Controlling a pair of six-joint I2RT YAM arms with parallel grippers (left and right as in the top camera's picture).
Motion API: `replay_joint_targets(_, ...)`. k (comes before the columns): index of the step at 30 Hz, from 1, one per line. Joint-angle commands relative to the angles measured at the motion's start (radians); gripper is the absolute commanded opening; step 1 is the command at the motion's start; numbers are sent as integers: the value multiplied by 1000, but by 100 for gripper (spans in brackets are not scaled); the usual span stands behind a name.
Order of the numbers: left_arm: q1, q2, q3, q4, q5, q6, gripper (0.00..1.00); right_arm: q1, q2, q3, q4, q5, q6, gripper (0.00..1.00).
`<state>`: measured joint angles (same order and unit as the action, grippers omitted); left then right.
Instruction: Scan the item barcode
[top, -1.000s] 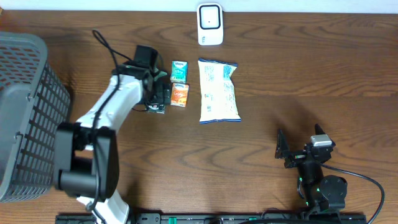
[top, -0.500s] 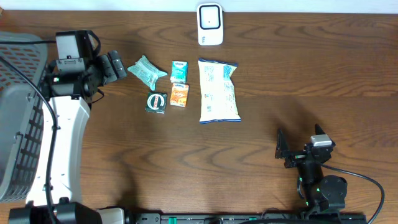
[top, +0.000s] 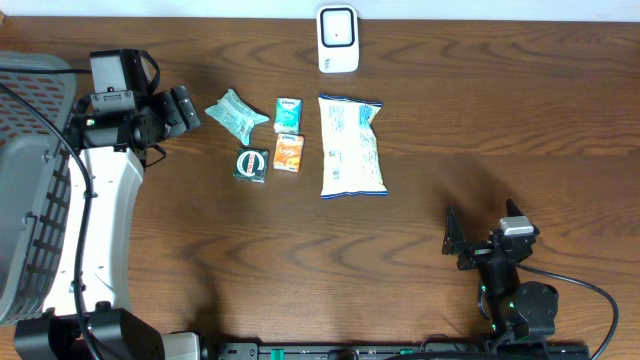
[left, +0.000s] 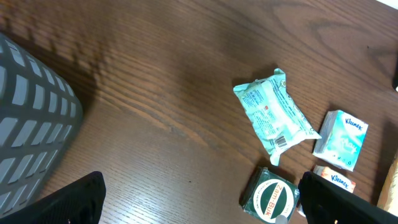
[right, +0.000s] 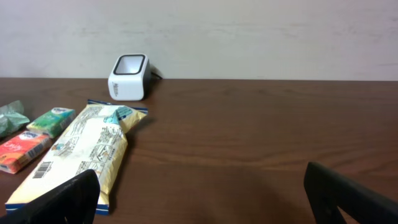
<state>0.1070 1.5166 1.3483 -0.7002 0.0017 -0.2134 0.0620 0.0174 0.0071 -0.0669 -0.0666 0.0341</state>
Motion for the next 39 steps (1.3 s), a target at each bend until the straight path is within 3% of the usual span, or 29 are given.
replay_joint_targets(1, 4, 7, -6, -3, 8, -8, 98, -6, -2, -2, -4, 5, 10, 99)
replay_joint_targets(26, 4, 7, -6, -3, 8, -8, 97, -6, -2, -2, 2, 15, -6, 99)
replay_joint_targets(32, 4, 7, -6, -3, 8, -8, 98, -6, -2, -2, 309, 10, -15, 99)
replay_joint_targets(35, 4, 7, -6, -3, 8, -8, 98, -6, -2, -2, 626, 144, -57, 99)
replay_joint_targets(39, 4, 7, -6, -3, 8, -8, 98, -6, 0, -1, 945, 113, -49, 99)
